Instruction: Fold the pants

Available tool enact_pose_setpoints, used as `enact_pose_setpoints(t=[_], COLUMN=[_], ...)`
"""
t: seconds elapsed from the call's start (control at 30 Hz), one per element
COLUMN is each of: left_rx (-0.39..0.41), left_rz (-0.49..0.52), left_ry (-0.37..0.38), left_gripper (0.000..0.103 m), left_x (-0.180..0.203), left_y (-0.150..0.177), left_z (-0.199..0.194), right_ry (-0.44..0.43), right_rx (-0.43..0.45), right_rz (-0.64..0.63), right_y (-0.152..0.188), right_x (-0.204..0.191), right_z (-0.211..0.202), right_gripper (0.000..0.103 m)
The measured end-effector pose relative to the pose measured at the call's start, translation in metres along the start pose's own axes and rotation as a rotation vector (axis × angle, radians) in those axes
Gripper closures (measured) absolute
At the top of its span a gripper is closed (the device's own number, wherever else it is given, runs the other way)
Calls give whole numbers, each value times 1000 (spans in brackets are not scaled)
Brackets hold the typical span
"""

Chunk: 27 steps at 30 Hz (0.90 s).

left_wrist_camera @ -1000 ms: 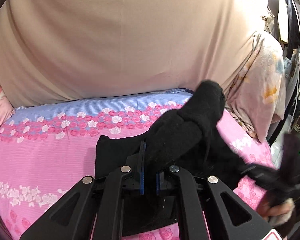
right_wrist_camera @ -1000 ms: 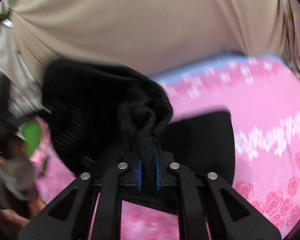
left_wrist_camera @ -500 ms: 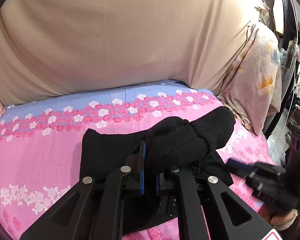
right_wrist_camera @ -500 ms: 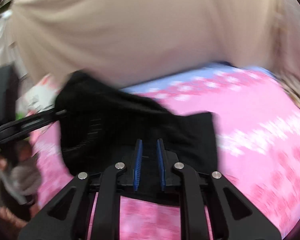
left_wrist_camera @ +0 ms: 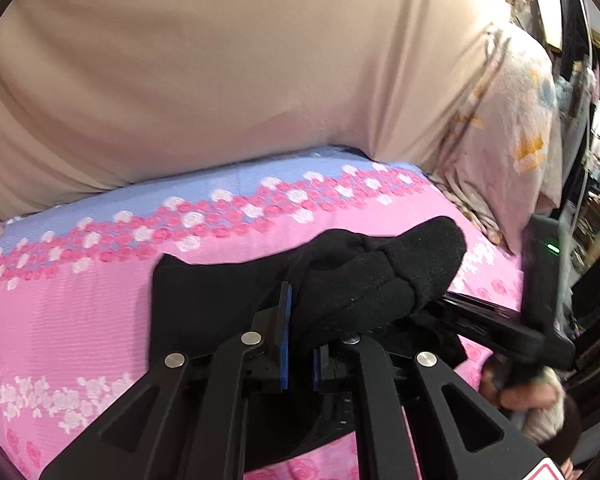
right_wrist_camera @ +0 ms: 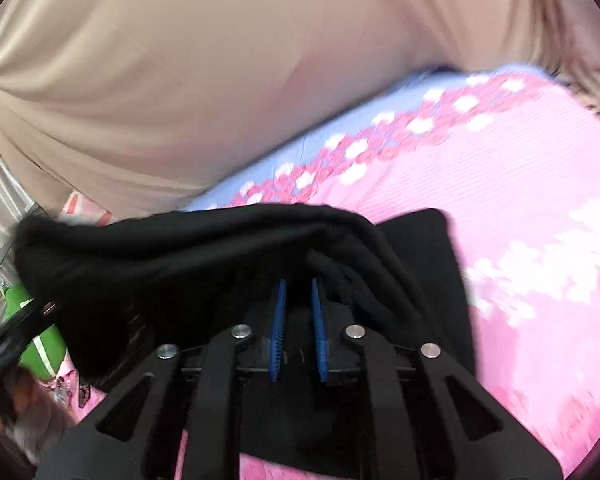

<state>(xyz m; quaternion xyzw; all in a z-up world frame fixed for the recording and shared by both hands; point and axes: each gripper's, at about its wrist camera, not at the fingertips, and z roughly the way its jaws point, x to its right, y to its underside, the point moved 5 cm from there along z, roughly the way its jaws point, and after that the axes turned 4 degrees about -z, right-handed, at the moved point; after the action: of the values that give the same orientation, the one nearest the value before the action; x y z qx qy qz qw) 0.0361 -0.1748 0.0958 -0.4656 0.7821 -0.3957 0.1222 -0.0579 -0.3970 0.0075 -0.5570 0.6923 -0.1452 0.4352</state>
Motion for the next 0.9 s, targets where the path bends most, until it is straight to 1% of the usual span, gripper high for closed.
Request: enact_pose_setpoints(t=[0.03, 0.07, 0.13, 0.17, 0.2, 0.23, 0.27, 0.3, 0.33, 0.37, 0.4, 0.43, 0.47, 0.5, 0.53, 0.57, 0.67, 0.7, 0.77, 0.8, 0.83, 0.87, 0.9], left_rx=[-12, -19, -48, -60, -77, -107, -126, -142, -159, -177, -179, -168, -152, -127, -98, -56, 0, 1, 11, 16, 16, 12, 7], left_rz=[14, 25, 56, 68, 81, 101, 119, 129, 132, 126, 110, 84, 71, 61, 56, 53, 38, 21, -8, -25, -42, -59, -80], left_ry=[17, 29, 66, 78, 87, 101, 101, 79, 55, 56, 75, 106, 119, 120, 112, 87, 8, -3, -29, -47, -64, -76, -88], left_gripper=[97, 97, 96, 91, 87, 74, 69, 66, 65, 65, 63, 58, 50, 46, 40, 38, 37, 36, 34, 34, 34, 34, 34], left_x=[8, 15, 35, 43, 53, 64, 70, 73, 74, 72, 68, 61, 53, 46, 38, 27, -1, -12, -29, -40, -50, -57, -66], left_y=[2, 4, 9, 13, 19, 28, 36, 44, 52, 59, 62, 63, 62, 61, 59, 57, 54, 54, 54, 55, 57, 57, 58], left_z=[5, 9, 20, 26, 34, 46, 56, 64, 71, 73, 69, 59, 50, 40, 30, 16, -8, -14, -20, -22, -23, -23, -23], right_ry=[37, 70, 70, 61, 54, 51, 57, 56, 34, -9, -34, -56, -55, -38, -8, 9, -39, -46, -34, -37, -47, -56, -77], right_rx=[12, 26, 31, 35, 42, 49, 54, 55, 53, 51, 51, 51, 50, 49, 42, 21, -44, -55, -48, -46, -53, -47, -10], right_rz=[9, 28, 77, 96, 109, 118, 124, 133, 147, 153, 151, 137, 110, 82, 51, 35, 53, 57, 44, 38, 36, 34, 20], right_y=[5, 10, 18, 20, 19, 19, 18, 14, 15, 16, 18, 16, 15, 14, 15, 17, 25, 27, 27, 25, 21, 15, 6], right_x=[8, 20, 36, 43, 46, 52, 55, 55, 55, 51, 44, 39, 34, 29, 25, 22, 15, 12, 3, -2, -9, -17, -27], right_z=[-8, -18, -33, -39, -43, -46, -48, -45, -47, -50, -52, -51, -51, -50, -44, -35, -7, 1, 12, 16, 19, 17, 7], right_gripper=[86, 86, 86, 85, 82, 73, 70, 67, 67, 65, 60, 49, 42, 33, 30, 30, 30, 28, 30, 49, 77, 81, 83])
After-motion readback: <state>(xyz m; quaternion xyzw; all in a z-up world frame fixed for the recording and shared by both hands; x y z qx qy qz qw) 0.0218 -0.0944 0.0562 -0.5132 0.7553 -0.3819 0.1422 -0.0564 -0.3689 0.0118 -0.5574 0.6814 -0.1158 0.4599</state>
